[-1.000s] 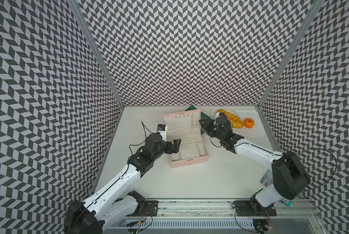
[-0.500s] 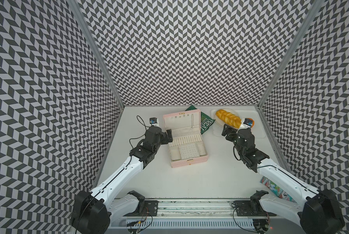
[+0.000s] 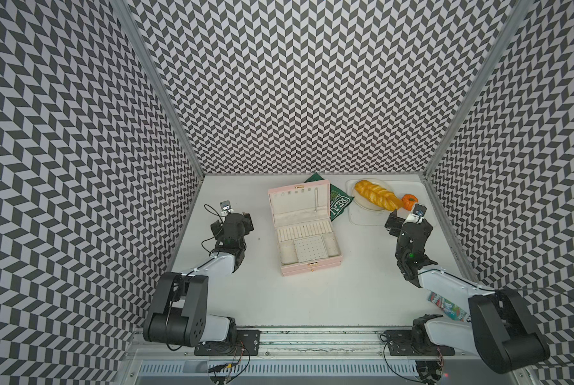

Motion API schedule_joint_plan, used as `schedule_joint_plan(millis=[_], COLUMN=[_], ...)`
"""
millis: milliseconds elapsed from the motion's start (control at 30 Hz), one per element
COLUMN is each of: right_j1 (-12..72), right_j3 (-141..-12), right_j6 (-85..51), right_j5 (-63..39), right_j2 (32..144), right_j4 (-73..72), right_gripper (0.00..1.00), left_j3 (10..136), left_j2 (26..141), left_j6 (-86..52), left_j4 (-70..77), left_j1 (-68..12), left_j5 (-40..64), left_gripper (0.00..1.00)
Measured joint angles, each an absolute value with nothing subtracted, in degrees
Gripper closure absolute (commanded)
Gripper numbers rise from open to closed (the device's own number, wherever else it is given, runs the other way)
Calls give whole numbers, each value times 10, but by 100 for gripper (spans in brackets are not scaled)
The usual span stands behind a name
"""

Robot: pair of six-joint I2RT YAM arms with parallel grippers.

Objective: Put jewelry chain into jewelry box
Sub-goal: Reset both arms

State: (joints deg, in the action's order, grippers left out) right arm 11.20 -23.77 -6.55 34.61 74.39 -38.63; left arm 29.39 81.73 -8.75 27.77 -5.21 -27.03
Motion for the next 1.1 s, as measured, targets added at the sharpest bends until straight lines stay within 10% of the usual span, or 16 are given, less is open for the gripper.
schedule_joint_plan(millis=[500,1100], right_j1=[53,50], right_j3=[-157,-144], right_j6=[-17,0], right_j5=[179,120], right_j2=[876,887], right_j4=[-645,-682], right_gripper=[0,0], left_j3=[151,140], left_j2=[889,893], left_j6=[-11,2], left_j4=[655,711], left_j1=[-10,-10], left_j5=[-74,-46], left_gripper=[0,0])
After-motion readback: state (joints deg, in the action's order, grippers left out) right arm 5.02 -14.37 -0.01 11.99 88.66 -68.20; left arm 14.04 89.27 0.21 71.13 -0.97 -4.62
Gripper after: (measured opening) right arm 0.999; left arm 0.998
